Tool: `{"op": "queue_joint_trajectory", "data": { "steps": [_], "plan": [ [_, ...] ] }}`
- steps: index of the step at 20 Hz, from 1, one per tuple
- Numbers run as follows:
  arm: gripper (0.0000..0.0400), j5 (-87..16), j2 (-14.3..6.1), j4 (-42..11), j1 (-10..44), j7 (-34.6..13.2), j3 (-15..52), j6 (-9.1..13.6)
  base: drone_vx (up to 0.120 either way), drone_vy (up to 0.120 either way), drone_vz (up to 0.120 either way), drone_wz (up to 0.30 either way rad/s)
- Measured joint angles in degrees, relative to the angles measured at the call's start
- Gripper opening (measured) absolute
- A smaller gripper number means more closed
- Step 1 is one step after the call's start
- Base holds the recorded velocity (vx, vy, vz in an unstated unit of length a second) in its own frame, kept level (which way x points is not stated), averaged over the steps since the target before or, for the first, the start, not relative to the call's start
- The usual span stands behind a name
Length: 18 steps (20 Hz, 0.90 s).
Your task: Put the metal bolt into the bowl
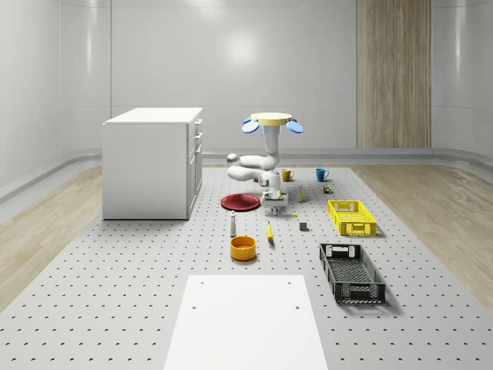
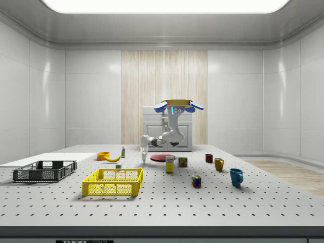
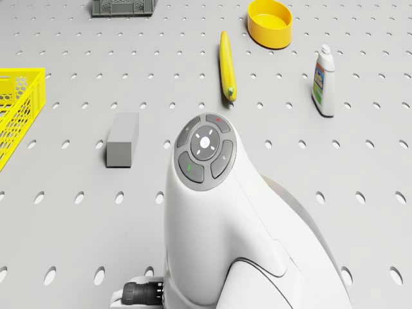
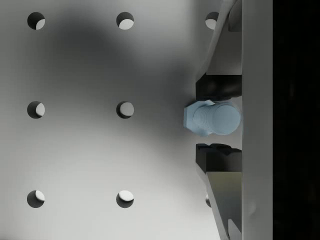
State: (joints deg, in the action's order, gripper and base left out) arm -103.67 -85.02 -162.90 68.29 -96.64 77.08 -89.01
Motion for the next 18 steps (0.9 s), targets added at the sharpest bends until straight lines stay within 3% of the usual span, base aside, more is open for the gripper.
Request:
{"op": "queue_joint_trajectory", "data": {
  "steps": [7, 10, 18],
  "plan": [
    [0.0103, 1.4, -0.5, -0.2, 0.1, -0.2, 1.3, -0.1, 0.0, 0.0, 0.006, 0.0],
    [0.0102, 2.7, -0.7, -0.3, 0.1, -0.3, 2.6, 0.1, 0.013, 0.0, 0.12, 0.0],
    [0.01, 4.3, -1.5, -0.5, 0.2, -0.4, 4.1, -0.2, 0.12, -0.12, 0.12, 0.0]
  ]
}}
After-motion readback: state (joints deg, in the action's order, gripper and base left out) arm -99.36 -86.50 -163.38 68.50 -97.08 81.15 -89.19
